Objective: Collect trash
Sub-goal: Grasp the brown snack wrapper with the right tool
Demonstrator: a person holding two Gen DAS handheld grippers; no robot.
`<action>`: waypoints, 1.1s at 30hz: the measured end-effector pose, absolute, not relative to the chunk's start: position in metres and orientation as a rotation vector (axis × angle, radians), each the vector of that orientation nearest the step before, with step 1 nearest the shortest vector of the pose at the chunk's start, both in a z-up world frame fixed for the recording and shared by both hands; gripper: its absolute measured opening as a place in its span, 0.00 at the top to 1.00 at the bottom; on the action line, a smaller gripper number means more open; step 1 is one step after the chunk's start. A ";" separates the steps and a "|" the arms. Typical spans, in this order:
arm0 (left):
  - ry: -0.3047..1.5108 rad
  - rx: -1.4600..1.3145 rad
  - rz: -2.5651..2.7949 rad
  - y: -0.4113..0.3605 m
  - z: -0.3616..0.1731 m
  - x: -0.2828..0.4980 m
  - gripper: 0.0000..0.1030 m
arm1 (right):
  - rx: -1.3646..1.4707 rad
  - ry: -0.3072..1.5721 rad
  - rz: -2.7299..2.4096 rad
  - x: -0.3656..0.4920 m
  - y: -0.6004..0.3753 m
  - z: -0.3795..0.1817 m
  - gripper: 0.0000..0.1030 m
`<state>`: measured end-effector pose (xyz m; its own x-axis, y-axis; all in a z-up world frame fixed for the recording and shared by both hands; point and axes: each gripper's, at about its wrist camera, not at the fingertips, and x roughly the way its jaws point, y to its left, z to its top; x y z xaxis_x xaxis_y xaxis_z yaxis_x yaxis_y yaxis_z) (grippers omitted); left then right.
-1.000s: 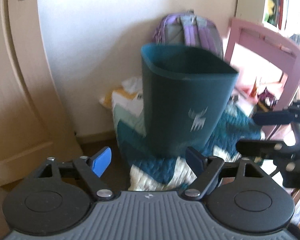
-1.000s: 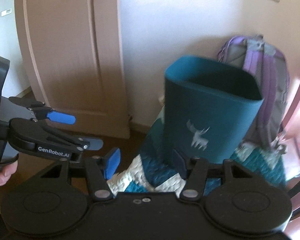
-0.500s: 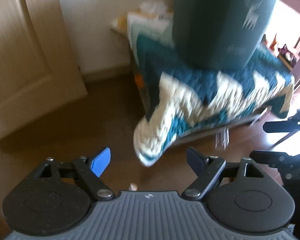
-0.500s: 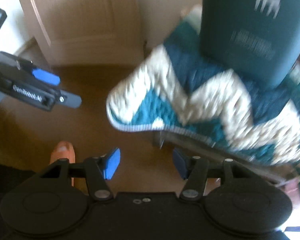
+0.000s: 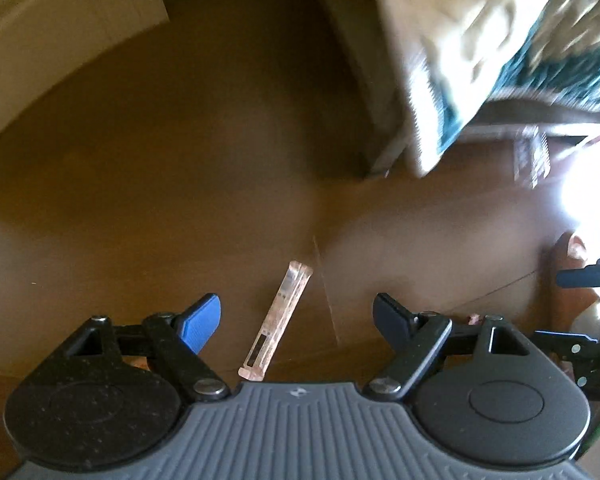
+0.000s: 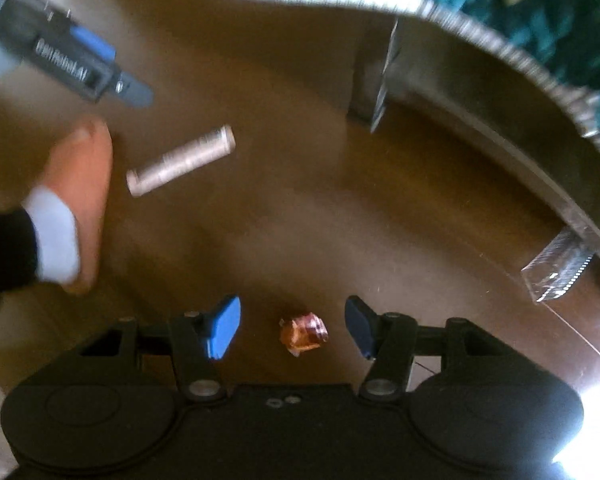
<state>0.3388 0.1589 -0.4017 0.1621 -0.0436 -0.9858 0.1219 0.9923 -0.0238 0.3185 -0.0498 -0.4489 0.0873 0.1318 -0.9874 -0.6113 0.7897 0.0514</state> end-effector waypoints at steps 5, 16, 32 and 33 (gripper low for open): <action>1.477 0.066 -0.122 0.166 -0.468 0.342 0.14 | -0.499 1.451 0.619 0.312 -0.049 -0.498 0.44; 1.570 0.103 -0.088 0.168 -0.561 0.326 0.14 | -0.600 1.489 0.687 0.297 -0.036 -0.555 0.47; 1.524 0.129 -0.111 0.166 -0.589 0.322 0.40 | -0.663 1.461 0.658 0.291 -0.024 -0.575 0.76; 1.519 0.126 -0.110 0.166 -0.588 0.322 0.47 | -0.668 1.455 0.658 0.291 -0.023 -0.574 0.77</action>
